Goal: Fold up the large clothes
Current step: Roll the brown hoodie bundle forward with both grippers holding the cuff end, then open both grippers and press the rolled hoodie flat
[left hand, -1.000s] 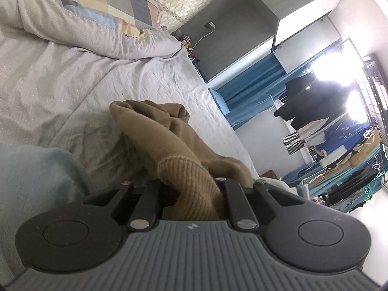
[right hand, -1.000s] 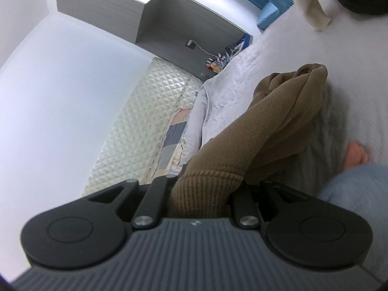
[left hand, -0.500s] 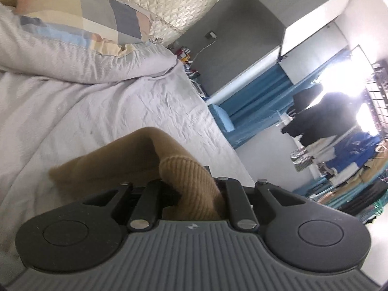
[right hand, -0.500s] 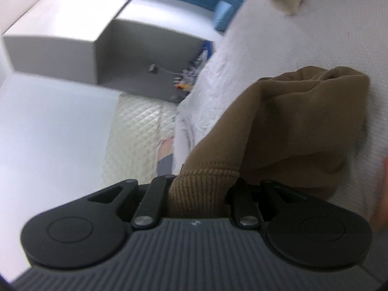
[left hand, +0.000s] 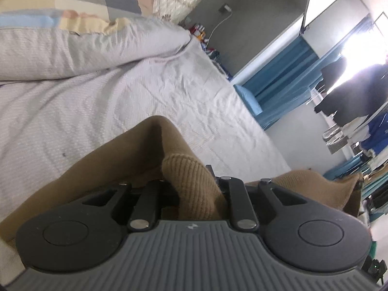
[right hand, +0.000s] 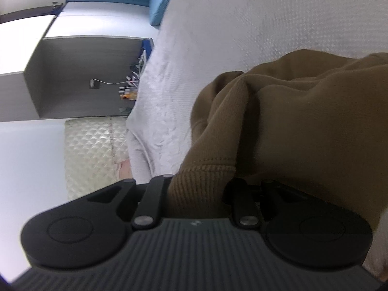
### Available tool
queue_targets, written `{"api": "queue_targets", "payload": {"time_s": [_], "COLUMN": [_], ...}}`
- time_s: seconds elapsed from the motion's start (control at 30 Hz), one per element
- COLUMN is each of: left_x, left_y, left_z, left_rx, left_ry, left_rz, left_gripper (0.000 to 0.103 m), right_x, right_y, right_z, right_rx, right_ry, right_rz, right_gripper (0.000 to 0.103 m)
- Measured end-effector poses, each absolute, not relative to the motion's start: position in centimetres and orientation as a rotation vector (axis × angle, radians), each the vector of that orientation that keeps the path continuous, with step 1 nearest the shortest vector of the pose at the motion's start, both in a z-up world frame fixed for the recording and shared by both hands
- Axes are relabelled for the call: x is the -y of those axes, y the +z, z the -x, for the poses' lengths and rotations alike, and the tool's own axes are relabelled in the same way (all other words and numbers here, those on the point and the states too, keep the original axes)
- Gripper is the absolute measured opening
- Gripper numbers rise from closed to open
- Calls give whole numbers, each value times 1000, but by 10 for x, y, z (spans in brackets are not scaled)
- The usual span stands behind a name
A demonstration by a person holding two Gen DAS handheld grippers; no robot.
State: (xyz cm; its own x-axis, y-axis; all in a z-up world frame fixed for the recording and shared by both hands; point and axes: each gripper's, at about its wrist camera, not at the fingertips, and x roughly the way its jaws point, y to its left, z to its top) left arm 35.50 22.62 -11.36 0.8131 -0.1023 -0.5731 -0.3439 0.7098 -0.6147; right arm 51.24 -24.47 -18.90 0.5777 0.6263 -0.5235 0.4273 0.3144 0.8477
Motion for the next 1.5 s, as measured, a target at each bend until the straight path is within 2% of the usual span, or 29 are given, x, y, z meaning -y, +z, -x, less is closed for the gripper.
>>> {"api": "queue_targets", "payload": {"time_s": [0.3, 0.47, 0.8, 0.87, 0.97, 1.03, 1.17, 1.33, 1.5], "left_x": [-227, -239, -246, -250, -265, -278, -303, -309, -265], "left_y": [-154, -173, -181, -180, -180, -177, -166, -147, -117], "left_z": [-427, -464, -475, -471, -459, -449, -410, -373, -371], "left_rx": [-650, -720, -753, -751, -748, -729, -619, -561, -546], "left_ry": [148, 168, 169, 141, 75, 37, 43, 70, -43], "left_rz": [715, 773, 808, 828, 927, 1014, 1119, 1061, 882], "left_gripper": [22, 23, 24, 26, 34, 45, 60, 62, 62], "right_x": [231, 222, 214, 217, 222, 225, 225, 223, 221], "right_y": [-221, -234, -240, -241, -242, -242, -241, -240, -240], "right_z": [-560, -591, -602, -599, -594, -594, -592, -593, -594], "right_rx": [-1026, -1060, -1047, -1042, -1038, -1039, -1039, -1041, -1037], "right_ry": [143, 114, 126, 134, 139, 140, 143, 140, 142], "right_rz": [-1293, -1259, -1246, -1255, -1271, -1283, -1289, -1294, -1302], "right_gripper": [22, 21, 21, 21, 21, 21, 21, 21, 21]}}
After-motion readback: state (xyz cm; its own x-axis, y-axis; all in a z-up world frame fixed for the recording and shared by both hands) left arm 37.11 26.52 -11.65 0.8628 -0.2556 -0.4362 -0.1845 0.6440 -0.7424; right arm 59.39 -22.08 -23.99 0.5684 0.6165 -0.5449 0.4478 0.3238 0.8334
